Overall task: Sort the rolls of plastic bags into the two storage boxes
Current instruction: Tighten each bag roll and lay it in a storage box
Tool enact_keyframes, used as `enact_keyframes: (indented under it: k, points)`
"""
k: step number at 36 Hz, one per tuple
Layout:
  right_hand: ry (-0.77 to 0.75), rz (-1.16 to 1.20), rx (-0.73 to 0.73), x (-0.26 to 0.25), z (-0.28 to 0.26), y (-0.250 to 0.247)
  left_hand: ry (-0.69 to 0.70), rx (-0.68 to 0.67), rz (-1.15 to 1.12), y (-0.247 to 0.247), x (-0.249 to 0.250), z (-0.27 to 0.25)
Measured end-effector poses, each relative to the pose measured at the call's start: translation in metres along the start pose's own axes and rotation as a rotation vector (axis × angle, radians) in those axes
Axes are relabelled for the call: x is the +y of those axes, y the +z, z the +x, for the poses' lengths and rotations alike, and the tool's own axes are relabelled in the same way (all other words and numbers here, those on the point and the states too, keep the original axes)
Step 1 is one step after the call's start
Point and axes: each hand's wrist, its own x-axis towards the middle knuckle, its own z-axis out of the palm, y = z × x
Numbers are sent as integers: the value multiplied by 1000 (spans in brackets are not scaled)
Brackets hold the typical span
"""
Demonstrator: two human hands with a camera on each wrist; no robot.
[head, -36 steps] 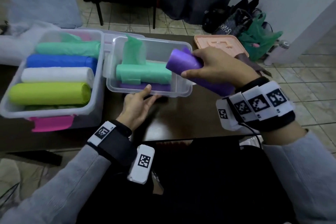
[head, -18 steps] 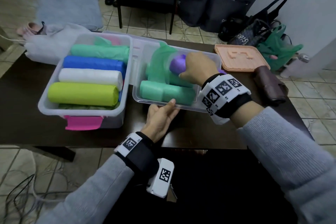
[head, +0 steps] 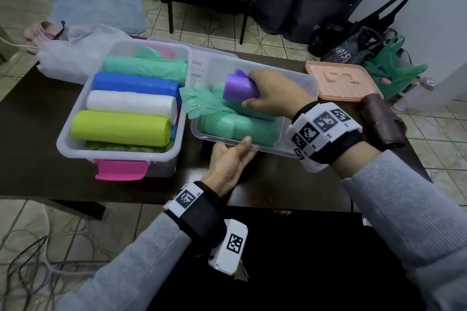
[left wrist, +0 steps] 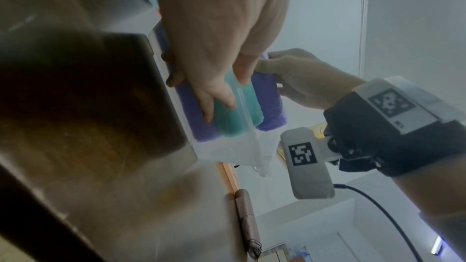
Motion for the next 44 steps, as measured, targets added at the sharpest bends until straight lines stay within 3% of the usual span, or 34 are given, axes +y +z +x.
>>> enact_keyframes:
  k: [8, 13, 17, 25, 32, 35, 44]
  points:
    - [-35, -222, 41, -13, 12, 12, 0, -1, -9, 3, 2, 1]
    - [-114, -418, 189, -12, 13, 10, -4, 2, 1, 6, 4, 2]
    - [-22, -204, 228, -11, 13, 6, -17, 22, 12, 6, 4, 2]
    - [15, -67, 61, 3, 22, -4, -40, 79, 53, 18, 12, 7]
    - [-163, 262, -44, -9, 13, 3, -45, 126, 95, 30, 21, 14]
    - [-146, 347, -85, -17, 13, 14, -22, 131, 124, 34, 24, 15]
    - [-70, 397, 167, -13, 20, 22, -23, 119, 111, 37, 27, 14]
